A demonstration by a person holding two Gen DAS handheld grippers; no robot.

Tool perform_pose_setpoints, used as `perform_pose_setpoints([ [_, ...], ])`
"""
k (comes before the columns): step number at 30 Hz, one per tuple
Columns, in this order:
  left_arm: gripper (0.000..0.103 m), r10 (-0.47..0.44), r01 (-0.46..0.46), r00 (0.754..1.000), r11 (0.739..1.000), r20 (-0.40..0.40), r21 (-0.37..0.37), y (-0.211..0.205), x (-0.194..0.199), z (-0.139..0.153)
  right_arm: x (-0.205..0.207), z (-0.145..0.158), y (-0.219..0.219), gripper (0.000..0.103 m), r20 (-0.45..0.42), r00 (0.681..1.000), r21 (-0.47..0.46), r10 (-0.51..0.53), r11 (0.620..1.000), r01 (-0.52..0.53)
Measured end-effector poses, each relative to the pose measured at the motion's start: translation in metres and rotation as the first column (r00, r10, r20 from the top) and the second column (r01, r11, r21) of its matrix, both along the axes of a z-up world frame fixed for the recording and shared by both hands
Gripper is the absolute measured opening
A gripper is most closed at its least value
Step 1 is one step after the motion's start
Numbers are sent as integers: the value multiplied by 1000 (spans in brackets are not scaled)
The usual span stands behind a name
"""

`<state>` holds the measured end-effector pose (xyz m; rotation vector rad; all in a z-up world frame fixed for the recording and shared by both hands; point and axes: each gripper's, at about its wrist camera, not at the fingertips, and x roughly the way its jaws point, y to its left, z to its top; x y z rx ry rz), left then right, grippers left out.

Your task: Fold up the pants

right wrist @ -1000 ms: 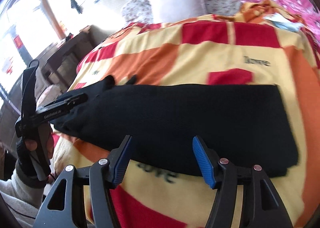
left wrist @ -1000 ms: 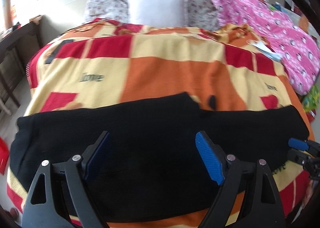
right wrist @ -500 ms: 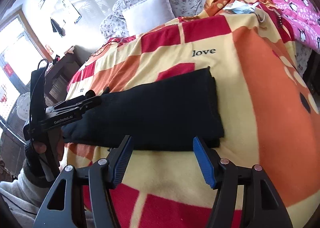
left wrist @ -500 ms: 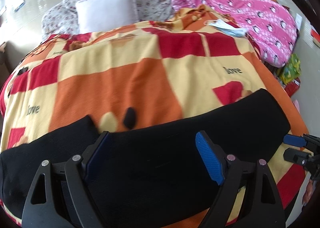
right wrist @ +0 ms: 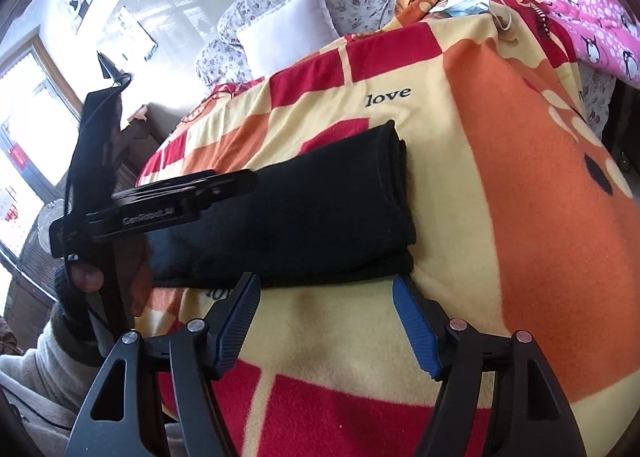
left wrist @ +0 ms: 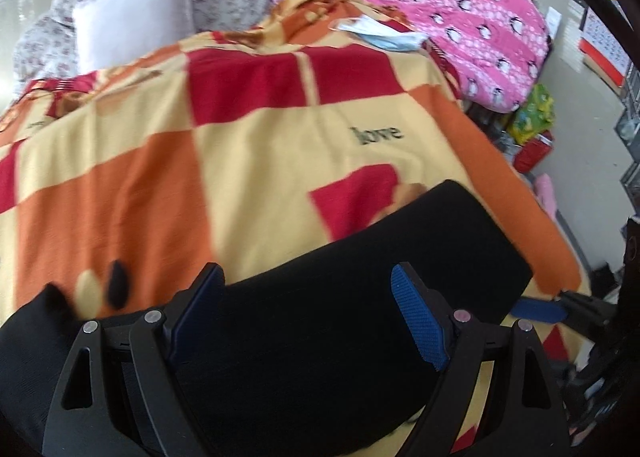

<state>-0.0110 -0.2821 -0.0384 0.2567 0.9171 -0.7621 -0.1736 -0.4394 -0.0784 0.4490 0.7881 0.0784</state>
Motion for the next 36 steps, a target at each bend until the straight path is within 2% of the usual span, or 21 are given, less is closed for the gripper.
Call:
perform_pose_setpoints([
  [4, 86, -54, 54, 999, 998, 9, 13, -26, 1, -1, 1, -1, -2, 73, 19, 1000, 11, 0, 1000, 0],
  [8, 86, -135, 136, 991, 990, -25, 28, -56, 4, -7, 2, -3, -3, 73, 52, 999, 37, -4, 999, 2],
  [13, 86, -202, 204, 978, 978, -57, 37, -84, 3, -16, 2, -6, -4, 75, 99, 995, 81, -20, 997, 12],
  [15, 86, -206, 208, 977, 978, -47, 28, -88, 1, -17, 4, -9, -6, 75, 124, 992, 110, -35, 994, 21],
  [17, 85, -204, 205, 977, 979, -58, 7, -88, 3, -18, 7, -10, -5, 60, 132, 990, 105, -57, 994, 43],
  [19, 82, -204, 204, 977, 979, -60, -3, -87, 5, -18, 15, -15, -9, 18, 105, 991, 123, -88, 990, 75],
  [21, 75, -207, 207, 977, 978, -58, -7, -87, 4, -16, 19, -19, -15, 13, 95, 990, 174, -101, 981, 83],
  [22, 69, -208, 208, 976, 978, -65, -14, -85, 5, -15, 19, -16, -14, 12, 102, 990, 168, -101, 982, 82],
  [23, 64, -209, 207, 974, 978, -83, -30, -81, 6, -11, 19, -13, -12, 12, 109, 989, 153, -98, 985, 81],
  [25, 63, -200, 193, 974, 979, -108, -66, -70, 11, -1, 20, 0, -5, 11, 137, 987, 127, -82, 990, 65],
  [30, 63, -126, 115, 989, 983, -76, -141, -18, 24, 40, 27, 39, 16, 11, 219, 976, 84, 6, 996, -25],
  [36, 76, 47, -52, 998, 979, -34, -199, 80, 45, 74, 56, 71, 76, 11, 274, 942, 16, 192, 979, -204],
])
